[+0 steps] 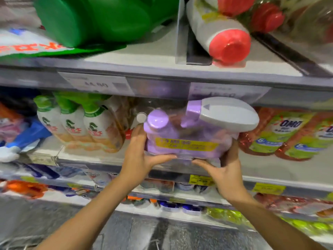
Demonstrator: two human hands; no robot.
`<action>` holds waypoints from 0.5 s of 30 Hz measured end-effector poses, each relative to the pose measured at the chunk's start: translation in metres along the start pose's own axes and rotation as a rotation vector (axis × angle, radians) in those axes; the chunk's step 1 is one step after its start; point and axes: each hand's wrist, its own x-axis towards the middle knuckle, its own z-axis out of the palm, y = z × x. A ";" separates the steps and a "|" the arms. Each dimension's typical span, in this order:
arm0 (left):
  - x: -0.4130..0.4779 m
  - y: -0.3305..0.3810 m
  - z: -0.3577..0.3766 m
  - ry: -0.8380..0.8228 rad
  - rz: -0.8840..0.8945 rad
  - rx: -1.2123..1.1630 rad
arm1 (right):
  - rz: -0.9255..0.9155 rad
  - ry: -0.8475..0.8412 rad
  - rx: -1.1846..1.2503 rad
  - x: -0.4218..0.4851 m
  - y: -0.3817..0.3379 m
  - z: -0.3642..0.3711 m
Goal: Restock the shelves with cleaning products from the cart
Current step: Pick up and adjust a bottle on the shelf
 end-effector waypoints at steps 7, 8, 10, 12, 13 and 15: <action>-0.006 -0.021 0.006 -0.039 -0.025 -0.031 | 0.039 -0.027 -0.039 -0.005 0.029 0.006; -0.004 -0.023 0.006 -0.046 -0.032 -0.020 | 0.045 -0.022 -0.042 -0.004 0.029 0.007; 0.001 -0.028 0.008 -0.059 -0.065 -0.022 | 0.047 -0.029 -0.061 0.003 0.027 0.010; 0.006 -0.030 0.009 -0.057 -0.093 -0.029 | 0.054 -0.042 -0.098 0.009 0.024 0.011; 0.008 -0.032 0.010 -0.055 -0.097 -0.015 | 0.065 -0.046 -0.111 0.011 0.023 0.011; 0.011 -0.035 0.013 -0.051 -0.094 0.047 | 0.084 -0.055 -0.136 0.014 0.024 0.012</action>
